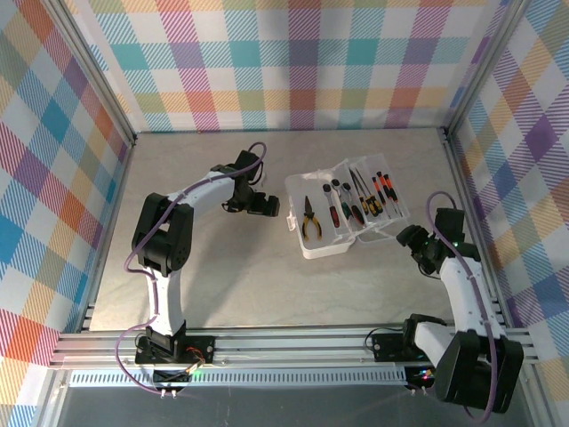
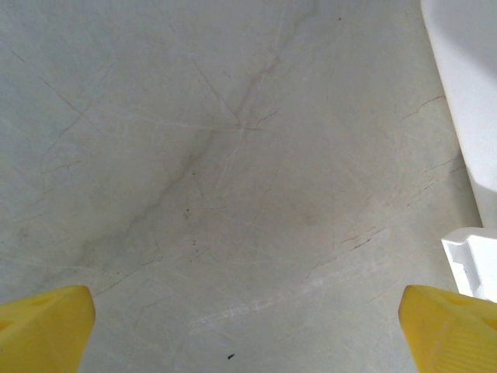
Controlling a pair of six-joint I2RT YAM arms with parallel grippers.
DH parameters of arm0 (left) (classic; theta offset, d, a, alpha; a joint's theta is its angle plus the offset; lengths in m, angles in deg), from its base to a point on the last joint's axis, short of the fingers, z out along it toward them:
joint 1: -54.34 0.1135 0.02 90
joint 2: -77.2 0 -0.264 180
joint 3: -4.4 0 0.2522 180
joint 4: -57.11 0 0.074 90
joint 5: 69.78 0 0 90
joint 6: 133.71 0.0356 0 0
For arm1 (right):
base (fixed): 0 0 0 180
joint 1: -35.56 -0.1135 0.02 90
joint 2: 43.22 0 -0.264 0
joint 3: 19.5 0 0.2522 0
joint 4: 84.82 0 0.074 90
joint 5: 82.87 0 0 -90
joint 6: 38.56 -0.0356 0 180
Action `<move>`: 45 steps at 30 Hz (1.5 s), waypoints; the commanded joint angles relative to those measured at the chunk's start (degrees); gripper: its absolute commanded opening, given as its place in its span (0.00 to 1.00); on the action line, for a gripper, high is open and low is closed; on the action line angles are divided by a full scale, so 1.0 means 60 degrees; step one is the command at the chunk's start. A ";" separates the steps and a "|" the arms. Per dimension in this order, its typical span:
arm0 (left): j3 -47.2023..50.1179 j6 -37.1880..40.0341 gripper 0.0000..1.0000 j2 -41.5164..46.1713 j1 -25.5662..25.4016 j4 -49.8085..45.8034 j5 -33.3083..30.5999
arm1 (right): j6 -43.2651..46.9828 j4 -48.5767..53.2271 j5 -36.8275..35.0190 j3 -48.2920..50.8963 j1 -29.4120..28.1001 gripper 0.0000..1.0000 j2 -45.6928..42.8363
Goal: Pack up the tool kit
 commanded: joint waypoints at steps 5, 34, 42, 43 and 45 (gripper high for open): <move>-0.0180 -0.0091 1.00 -0.0141 -0.0091 0.0029 0.0234 | -0.0104 -0.1477 0.0291 -0.0006 0.0083 0.64 0.0804; -0.0527 -0.0142 1.00 -0.0469 -0.0092 -0.0073 0.0542 | -0.0430 -0.4049 0.0699 -0.0166 -0.0021 0.00 0.3357; -0.0838 -0.0200 1.00 -0.0830 -0.0120 -0.0045 0.0768 | 0.0229 -0.2985 -0.0107 -0.0921 -0.0498 0.00 0.2363; -0.0882 -0.0215 1.00 -0.0904 -0.0119 -0.0030 0.0799 | 0.0353 -0.2834 -0.0217 -0.1056 -0.0561 0.00 0.2187; -0.0953 -0.0223 1.00 -0.1020 -0.0122 -0.0002 0.0836 | 0.0560 -0.2523 -0.0430 -0.1327 -0.0722 0.00 0.1895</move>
